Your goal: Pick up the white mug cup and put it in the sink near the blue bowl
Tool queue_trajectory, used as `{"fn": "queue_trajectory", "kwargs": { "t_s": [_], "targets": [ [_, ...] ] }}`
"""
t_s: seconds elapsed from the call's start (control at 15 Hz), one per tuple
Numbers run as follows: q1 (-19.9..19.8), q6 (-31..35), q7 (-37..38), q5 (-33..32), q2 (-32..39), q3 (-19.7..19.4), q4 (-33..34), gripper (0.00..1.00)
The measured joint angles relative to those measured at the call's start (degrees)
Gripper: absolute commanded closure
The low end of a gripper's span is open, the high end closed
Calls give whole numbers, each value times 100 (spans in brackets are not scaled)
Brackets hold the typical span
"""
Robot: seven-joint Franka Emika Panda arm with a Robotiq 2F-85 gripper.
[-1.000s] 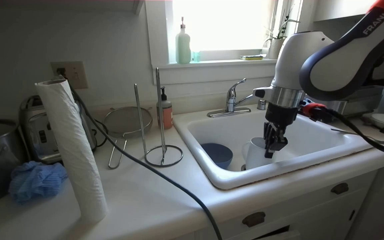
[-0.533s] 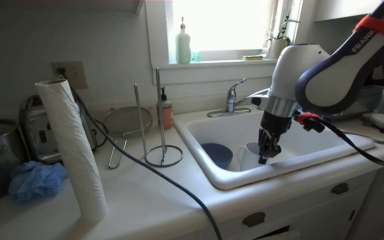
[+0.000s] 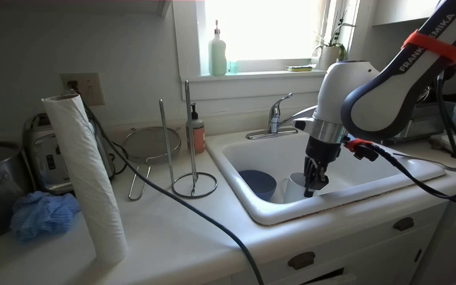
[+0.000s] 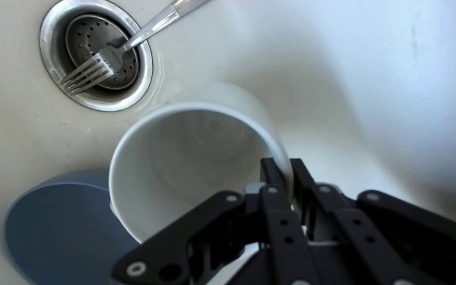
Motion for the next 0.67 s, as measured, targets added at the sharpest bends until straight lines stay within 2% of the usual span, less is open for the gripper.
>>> {"fn": "queue_trajectory", "kwargs": {
  "t_s": [0.67],
  "targets": [
    [-296,-6,5,0,519,228,413,97]
  ]
}}
